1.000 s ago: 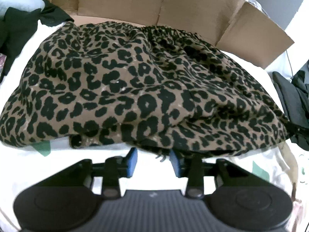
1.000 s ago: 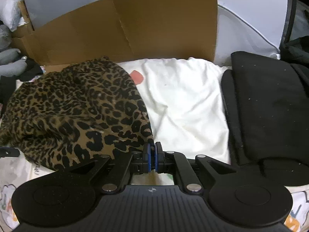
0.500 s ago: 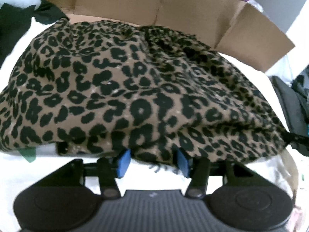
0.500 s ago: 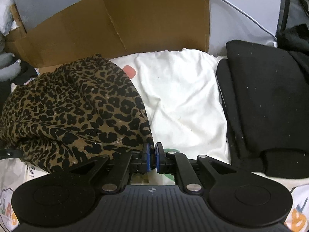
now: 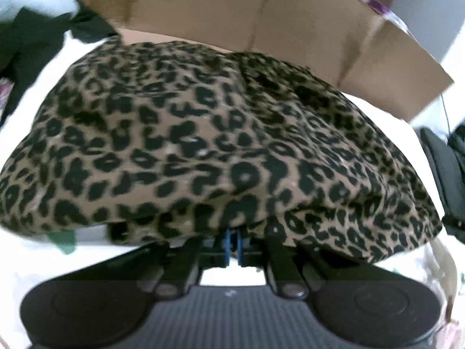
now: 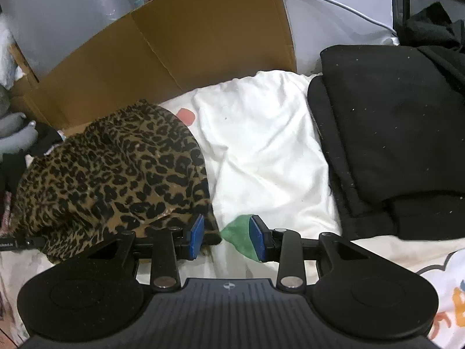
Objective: Fold clothes
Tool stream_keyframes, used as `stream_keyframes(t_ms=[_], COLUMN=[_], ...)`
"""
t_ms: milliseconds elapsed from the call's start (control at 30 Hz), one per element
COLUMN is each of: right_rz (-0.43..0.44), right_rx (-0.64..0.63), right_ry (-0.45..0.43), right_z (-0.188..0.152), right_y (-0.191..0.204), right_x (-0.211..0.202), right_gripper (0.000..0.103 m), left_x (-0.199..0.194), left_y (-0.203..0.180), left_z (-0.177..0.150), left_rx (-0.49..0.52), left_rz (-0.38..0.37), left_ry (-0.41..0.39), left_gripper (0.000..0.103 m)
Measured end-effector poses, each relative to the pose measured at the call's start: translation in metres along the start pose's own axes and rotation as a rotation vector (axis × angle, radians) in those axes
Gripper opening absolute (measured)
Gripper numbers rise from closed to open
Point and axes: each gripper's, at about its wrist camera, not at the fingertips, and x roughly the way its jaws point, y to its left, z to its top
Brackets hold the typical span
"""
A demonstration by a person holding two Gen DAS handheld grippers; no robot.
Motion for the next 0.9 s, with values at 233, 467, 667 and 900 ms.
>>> stream_keyframes(t_ms=[233, 467, 667, 900], right_rz=[0.034, 0.041, 0.041, 0.036], right_rx=[0.004, -0.027, -0.061, -0.03], right_ry=[0.045, 0.083, 0.107, 0.119], right_z=[-0.005, -0.007, -0.007, -0.009], right_y=[0.009, 0.018, 0.026, 0.024], right_x=[0.028, 0.044, 0.051, 0.051], right_gripper=[0.041, 0.042, 0.042, 0.042], left_x=[-0.004, -0.003, 0.003, 0.001], left_y=[0.006, 0.0, -0.014, -0.027], left_z=[0.004, 0.003, 0.001, -0.007], left_rx=[-0.012, 0.013, 0.12, 0.231], left_rz=[0.017, -0.038, 0.001, 0.05], left_ry=[-0.003, 0.0, 0.004, -0.012], left_gripper=[0.005, 0.049, 0.045, 0.038])
